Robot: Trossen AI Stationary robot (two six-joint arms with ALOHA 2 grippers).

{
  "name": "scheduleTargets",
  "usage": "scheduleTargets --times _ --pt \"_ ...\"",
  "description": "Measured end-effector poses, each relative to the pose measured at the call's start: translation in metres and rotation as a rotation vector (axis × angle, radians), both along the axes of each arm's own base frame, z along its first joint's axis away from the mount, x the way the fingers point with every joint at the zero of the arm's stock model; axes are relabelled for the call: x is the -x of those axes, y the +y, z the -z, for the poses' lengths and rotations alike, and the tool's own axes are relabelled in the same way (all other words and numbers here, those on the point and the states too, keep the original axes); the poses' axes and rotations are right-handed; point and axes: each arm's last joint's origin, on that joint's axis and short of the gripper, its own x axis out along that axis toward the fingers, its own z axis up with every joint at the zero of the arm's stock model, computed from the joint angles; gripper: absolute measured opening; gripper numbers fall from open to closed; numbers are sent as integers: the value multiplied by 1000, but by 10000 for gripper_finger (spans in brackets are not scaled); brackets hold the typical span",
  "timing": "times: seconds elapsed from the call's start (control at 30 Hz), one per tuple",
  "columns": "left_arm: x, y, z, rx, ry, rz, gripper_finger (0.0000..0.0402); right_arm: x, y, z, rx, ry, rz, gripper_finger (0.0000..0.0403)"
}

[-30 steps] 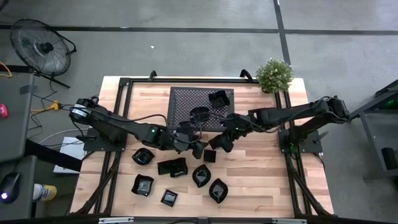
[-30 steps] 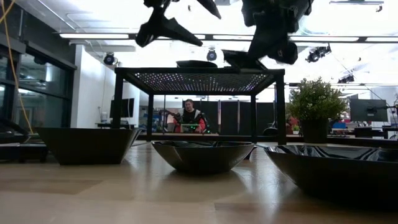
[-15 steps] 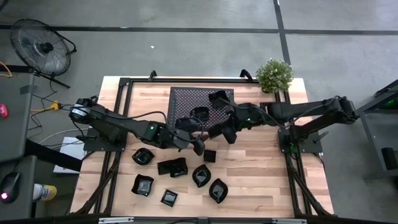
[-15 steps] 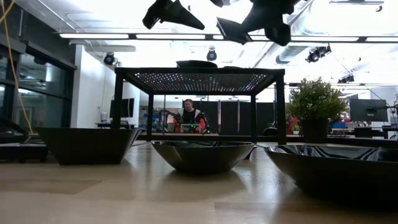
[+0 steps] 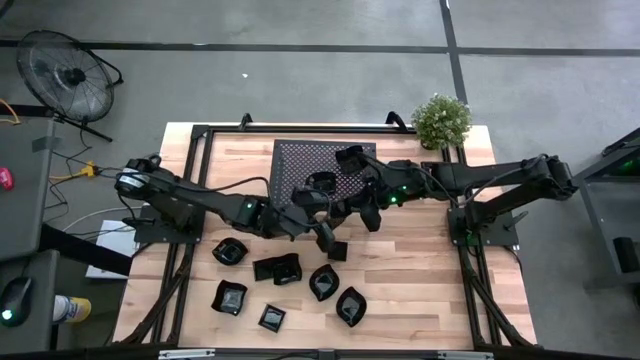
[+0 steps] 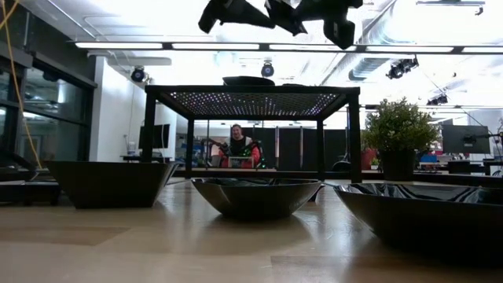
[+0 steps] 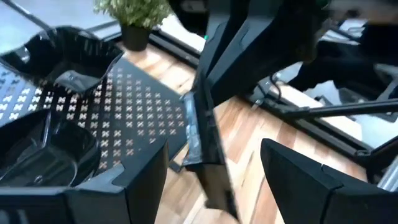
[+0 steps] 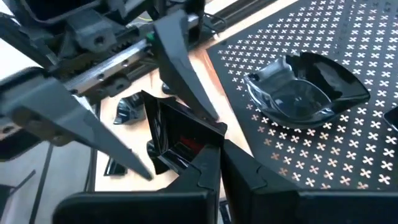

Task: Pick & Place Mini shaped plates
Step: Put the black square plate on the shelf

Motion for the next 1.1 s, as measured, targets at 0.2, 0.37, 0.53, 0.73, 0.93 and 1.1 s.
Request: scheduleTargets --times 0.2,0.37,0.53,0.73,0.93,1.1 --pt "-2 -1 3 -1 4 0 252 0 0 0 7 -1 -18 4" --pt "-1 -1 3 4 5 -6 244 0 0 0 8 -4 -23 5" --pt "-1 -1 3 5 3 -7 188 0 0 0 22 -4 -31 6" --pt "-2 -1 3 13 1 -4 101 0 1 0 27 -4 -37 4" --pt "-1 -1 3 13 7 -8 41 0 1 0 39 1 -51 6" --pt "-1 -1 3 14 6 -7 30 0 1 0 32 2 -66 8"
